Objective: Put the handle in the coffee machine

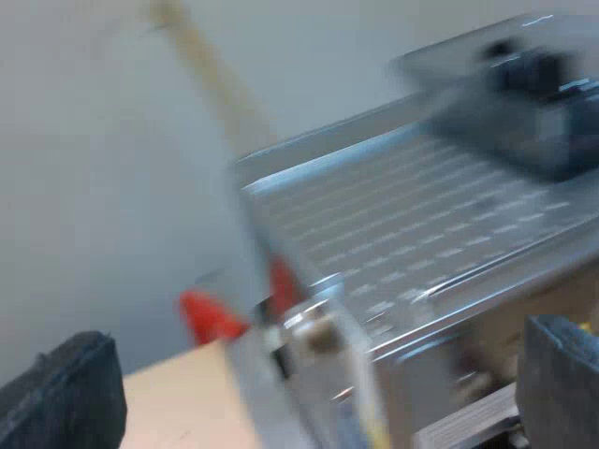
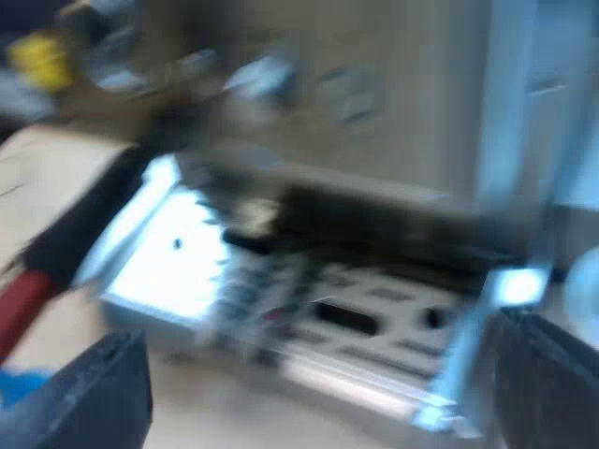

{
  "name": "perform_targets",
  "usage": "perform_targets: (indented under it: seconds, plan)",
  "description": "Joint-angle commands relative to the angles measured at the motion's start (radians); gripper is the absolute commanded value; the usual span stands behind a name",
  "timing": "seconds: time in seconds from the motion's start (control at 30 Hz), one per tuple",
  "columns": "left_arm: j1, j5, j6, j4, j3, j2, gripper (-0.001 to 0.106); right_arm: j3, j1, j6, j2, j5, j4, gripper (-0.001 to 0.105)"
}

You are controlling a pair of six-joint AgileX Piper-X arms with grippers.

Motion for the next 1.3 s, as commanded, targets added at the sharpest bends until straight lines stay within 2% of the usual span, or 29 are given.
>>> perform_targets:
  seconds: [0.03,0.13,0.37,0.47,0.5,0.57,0.63,0.7,0.97,1.07,1.1,1.13,1.2,1.23,1.3]
  plan:
    - [0.039,-0.033,-0.018,0.046,-0.031,-0.009,0.085,-0.043,-0.105,-0.021,-0.002,-0.040,0.046,0.075]
    - [0.069,-0.030,-0.062,0.070,-0.039,-0.039,0.085,-0.069,-0.240,-0.023,-0.002,-0.075,0.091,0.075]
    - [0.089,-0.025,-0.056,0.130,-0.039,-0.141,0.085,-0.073,-0.515,-0.042,-0.022,-0.165,0.144,0.075]
    - [0.089,-0.018,-0.050,0.147,-0.039,-0.211,0.085,-0.073,-0.602,-0.072,-0.038,-0.164,0.154,0.075]
    - [0.089,-0.018,-0.045,0.148,-0.039,-0.229,0.085,-0.073,-0.672,-0.113,-0.051,-0.164,0.172,0.075]
    - [0.089,-0.018,-0.036,0.150,-0.039,-0.267,0.085,-0.073,-0.740,-0.121,-0.066,-0.170,0.194,0.075]
    - [0.089,-0.018,-0.033,0.158,-0.039,-0.303,0.085,-0.073,-0.812,-0.166,-0.096,-0.223,0.223,0.075]
    - [0.089,-0.020,-0.033,0.194,-0.039,-0.332,0.085,-0.073,-0.830,-0.204,-0.128,-0.256,0.242,0.075]
    - [0.089,-0.025,-0.030,0.314,-0.018,-0.470,0.085,-0.073,-0.827,-0.215,-0.323,-0.300,0.306,0.075]
    - [0.089,-0.008,-0.030,0.434,0.034,-0.566,0.085,-0.070,-0.827,-0.216,-0.418,-0.315,0.343,0.075]
    - [0.089,-0.006,-0.027,0.490,0.058,-0.598,0.085,-0.070,-0.827,-0.244,-0.543,-0.367,0.419,0.075]
    - [0.089,-0.008,-0.012,0.533,0.085,-0.631,0.085,-0.070,-0.827,-0.252,-0.577,-0.388,0.449,0.075]
    - [0.089,-0.013,0.008,0.556,0.107,-0.659,0.085,-0.070,-0.827,-0.254,-0.597,-0.408,0.465,0.075]
    - [0.089,-0.015,0.018,0.623,0.124,-0.662,0.085,-0.062,-0.827,-0.258,-0.673,-0.435,0.515,0.075]
    - [0.104,-0.015,0.018,0.650,0.131,-0.656,0.085,-0.044,-0.827,-0.261,-0.731,-0.450,0.544,0.075]
